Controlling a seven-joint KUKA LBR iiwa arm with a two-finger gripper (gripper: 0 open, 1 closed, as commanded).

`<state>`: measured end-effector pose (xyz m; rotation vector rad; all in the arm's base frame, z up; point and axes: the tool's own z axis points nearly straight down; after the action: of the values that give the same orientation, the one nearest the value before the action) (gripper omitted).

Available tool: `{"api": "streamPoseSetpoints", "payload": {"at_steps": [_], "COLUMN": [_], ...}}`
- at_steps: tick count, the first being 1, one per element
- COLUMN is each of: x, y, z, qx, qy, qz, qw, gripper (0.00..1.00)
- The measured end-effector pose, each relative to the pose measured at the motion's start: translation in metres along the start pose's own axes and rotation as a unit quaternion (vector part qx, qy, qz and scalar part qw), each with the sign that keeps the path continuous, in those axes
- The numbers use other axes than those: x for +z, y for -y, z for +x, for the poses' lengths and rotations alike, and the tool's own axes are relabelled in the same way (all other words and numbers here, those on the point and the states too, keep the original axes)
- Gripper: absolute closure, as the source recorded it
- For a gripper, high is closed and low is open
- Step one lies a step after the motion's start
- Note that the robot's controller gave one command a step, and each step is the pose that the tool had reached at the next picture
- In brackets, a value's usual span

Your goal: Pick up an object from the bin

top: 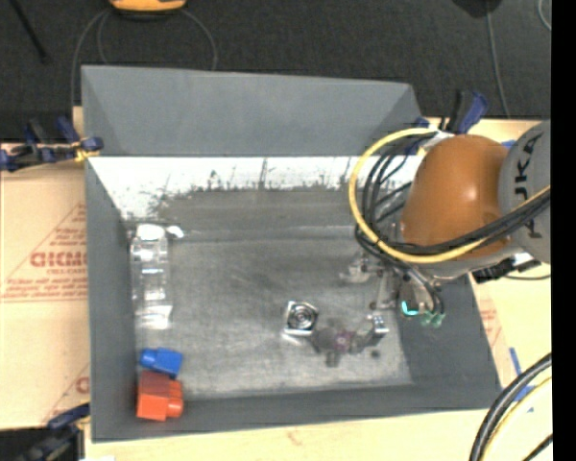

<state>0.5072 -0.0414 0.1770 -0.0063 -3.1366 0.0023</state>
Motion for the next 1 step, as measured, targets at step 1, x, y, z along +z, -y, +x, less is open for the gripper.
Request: {"api": "streamPoseSetpoints", "payload": {"at_steps": [1], "x": [0.1011], "y": [0.0086], "z": [0.0097], "qx": [0.112], "qy": [0.0052], "qz": [-0.003], "qw": [0.9937], "gripper": [0.0]}}
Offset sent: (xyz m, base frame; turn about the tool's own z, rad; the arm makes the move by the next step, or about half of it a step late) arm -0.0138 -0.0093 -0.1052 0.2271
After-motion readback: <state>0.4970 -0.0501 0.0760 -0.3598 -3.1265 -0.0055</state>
